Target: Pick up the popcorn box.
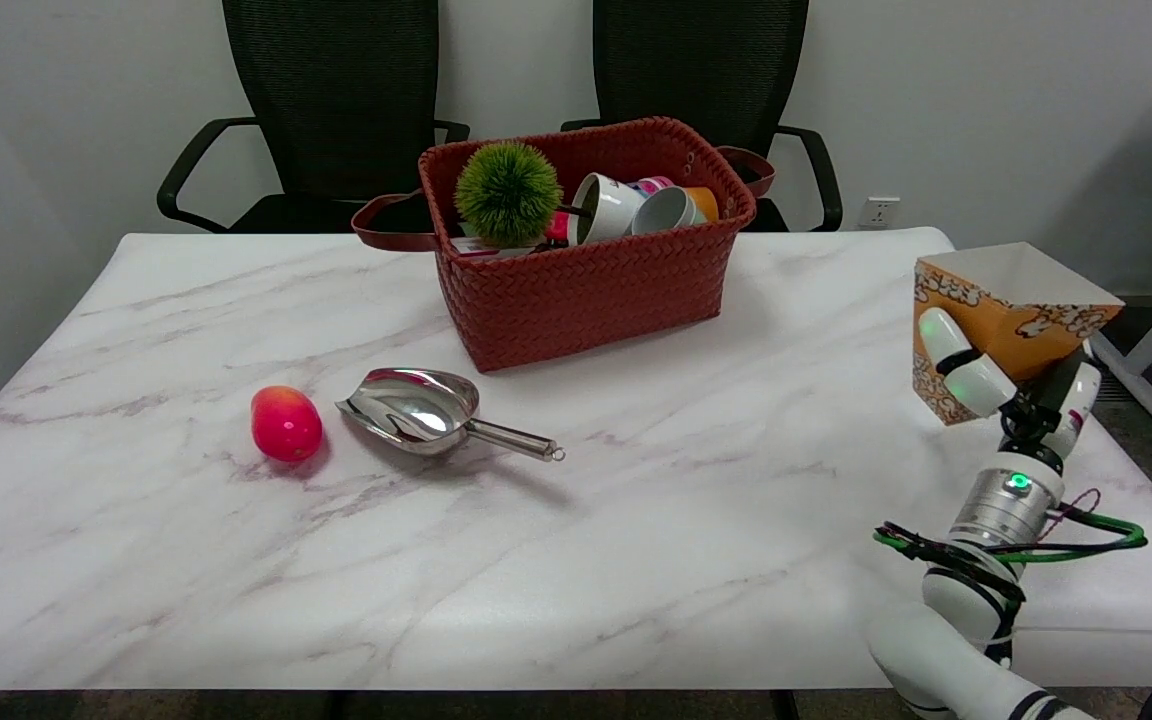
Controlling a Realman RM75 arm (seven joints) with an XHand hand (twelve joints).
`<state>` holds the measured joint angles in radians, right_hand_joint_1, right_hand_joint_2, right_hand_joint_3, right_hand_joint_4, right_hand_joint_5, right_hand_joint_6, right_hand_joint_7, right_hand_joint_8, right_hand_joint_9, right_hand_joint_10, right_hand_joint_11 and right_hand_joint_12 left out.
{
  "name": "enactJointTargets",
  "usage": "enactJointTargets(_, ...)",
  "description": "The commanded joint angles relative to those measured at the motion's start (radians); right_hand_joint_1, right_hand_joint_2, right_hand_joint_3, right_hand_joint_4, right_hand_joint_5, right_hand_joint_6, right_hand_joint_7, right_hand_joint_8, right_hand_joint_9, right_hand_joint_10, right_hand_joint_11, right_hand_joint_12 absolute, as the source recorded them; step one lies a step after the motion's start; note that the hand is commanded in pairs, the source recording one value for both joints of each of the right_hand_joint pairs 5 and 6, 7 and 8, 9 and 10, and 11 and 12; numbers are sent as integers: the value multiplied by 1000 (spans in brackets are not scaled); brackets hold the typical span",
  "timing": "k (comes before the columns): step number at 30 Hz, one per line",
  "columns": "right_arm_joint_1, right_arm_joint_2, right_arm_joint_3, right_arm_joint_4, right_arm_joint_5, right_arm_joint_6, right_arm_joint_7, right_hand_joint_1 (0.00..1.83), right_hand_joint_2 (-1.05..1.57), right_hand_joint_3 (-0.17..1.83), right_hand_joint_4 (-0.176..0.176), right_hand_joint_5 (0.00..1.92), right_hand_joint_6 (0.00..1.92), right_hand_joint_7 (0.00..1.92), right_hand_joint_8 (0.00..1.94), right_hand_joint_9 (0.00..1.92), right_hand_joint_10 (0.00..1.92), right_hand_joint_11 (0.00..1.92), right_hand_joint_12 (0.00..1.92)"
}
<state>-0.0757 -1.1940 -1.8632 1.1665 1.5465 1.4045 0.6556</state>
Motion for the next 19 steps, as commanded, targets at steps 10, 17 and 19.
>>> enactJointTargets(10, 174, 48, -31, 11, -92, -184, 1, 1106, 339, 542, 0, 387, 387, 894, 894, 652, 652, 484, 484)
enactJointTargets(17, 249, 59, -24, 1, -113, -258, -41, 1103, 333, 556, 0, 374, 374, 880, 880, 651, 651, 475, 475)
enactJointTargets(19, 272, 63, -22, -7, -113, -289, -46, 1102, 332, 559, 0, 375, 375, 879, 879, 649, 649, 470, 470)
